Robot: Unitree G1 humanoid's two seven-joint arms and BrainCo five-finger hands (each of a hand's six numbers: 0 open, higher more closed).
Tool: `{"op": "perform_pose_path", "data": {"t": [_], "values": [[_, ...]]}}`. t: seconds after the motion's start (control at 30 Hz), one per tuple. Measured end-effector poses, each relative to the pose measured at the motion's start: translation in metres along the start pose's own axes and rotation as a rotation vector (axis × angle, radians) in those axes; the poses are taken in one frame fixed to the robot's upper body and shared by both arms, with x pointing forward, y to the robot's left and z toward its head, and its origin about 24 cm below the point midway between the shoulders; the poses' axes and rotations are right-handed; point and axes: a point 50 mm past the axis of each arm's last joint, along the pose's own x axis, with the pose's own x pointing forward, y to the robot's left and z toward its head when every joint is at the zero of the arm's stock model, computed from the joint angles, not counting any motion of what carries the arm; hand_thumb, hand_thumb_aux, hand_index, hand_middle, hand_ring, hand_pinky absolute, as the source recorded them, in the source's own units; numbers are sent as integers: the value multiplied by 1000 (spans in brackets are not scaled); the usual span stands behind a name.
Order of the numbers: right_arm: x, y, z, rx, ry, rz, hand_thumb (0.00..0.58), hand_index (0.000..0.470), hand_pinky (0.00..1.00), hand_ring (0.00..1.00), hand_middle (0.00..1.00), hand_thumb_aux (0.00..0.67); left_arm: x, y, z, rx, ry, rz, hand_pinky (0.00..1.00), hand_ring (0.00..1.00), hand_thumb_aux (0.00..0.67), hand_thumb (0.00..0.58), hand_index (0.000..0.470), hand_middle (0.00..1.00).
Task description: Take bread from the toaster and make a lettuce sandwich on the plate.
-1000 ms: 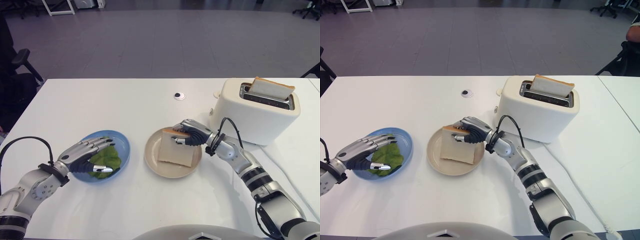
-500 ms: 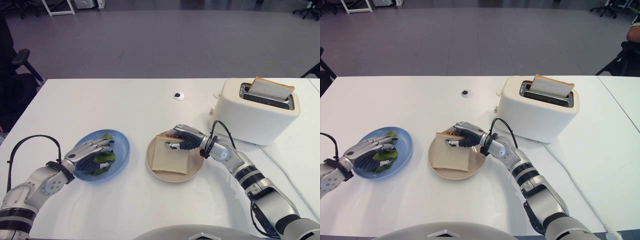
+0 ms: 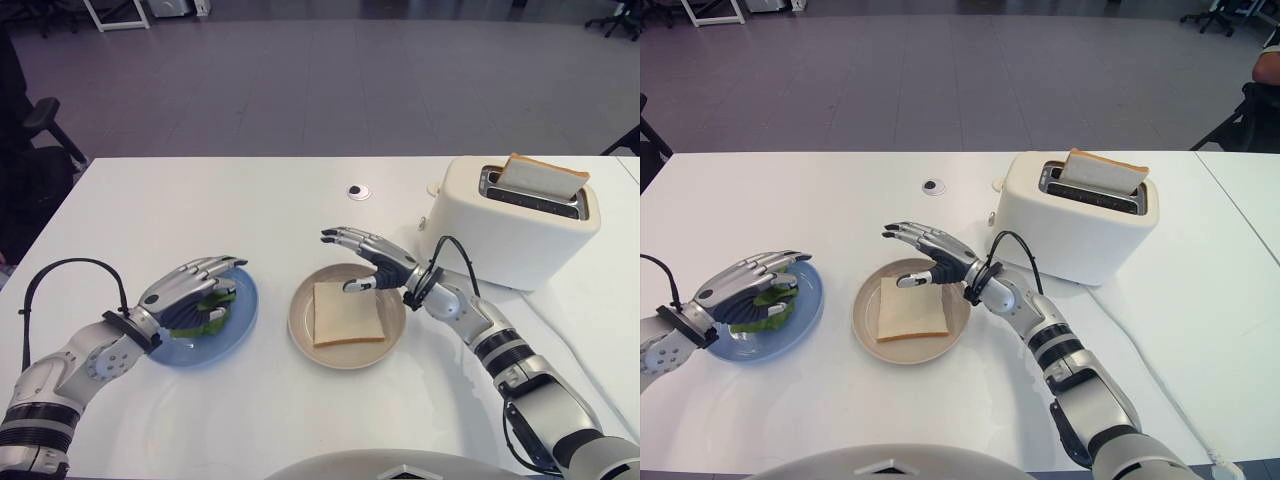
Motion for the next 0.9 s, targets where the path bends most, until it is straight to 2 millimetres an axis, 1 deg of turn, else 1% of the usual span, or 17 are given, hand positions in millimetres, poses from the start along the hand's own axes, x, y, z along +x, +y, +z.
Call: {"op": "perform_pose_path", "data": {"t": [0.1,0.2,0.27,0.33,0.37,0.47,0.53,0.57,0.6,0.67,0.7,0.77,0.8,0.83,0.9], "values": [[0,-3,0,-3,-5,-24,0,0,0,0,0,0,0,12,1,-3,-22,79,0,0,670,580,470,0],[0,-4,1,-5,-7,-37,0,0,0,0,0,0,4,28,12,-20,-110,180,0,0,670,580,470,0],[1,-6,2,-8,-14,-44,0,0,0,0,0,0,9,33,20,-43,-159,233,0,0,670,580,470,0],[1,-8,4,-14,-23,-54,0,0,0,0,0,0,15,36,30,-81,-221,285,0,0,670,580,470,0],[1,-11,5,-20,-28,-63,0,0,0,0,0,0,20,35,38,-106,-265,295,0,0,670,580,470,0],[1,-19,9,-38,-47,-91,0,0,0,0,0,0,33,29,52,-154,-336,295,0,0,670,580,470,0],[1,-32,18,-61,-85,-139,0,0,0,0,0,0,51,20,69,-212,-410,285,0,0,670,580,470,0],[0,-37,20,-70,-91,-156,0,0,0,0,0,0,56,17,75,-225,-434,279,0,0,670,580,470,0],[-4,-47,24,-91,-100,-184,0,0,0,0,0,0,65,11,84,-245,-471,259,0,0,670,580,470,0],[-13,-62,27,-115,-93,-235,0,0,0,0,0,0,74,2,97,-268,-514,223,0,0,670,580,470,0],[-19,-72,28,-136,-83,-263,0,0,0,0,0,0,80,-5,104,-280,-535,194,0,0,670,580,470,0],[-30,-87,30,-151,-62,-315,0,0,0,0,0,0,86,-12,112,-289,-557,165,0,0,670,580,470,0],[-38,-100,30,-163,-45,-359,0,0,0,0,0,0,90,-16,117,-289,-572,147,0,0,670,580,470,0],[-51,-120,29,-196,-8,-422,0,0,0,0,0,0,95,-22,124,-298,-591,116,0,0,670,580,470,0],[-67,-141,24,-241,63,-485,0,0,0,0,0,0,97,-30,129,-295,-605,68,0,0,670,580,470,0]]}}
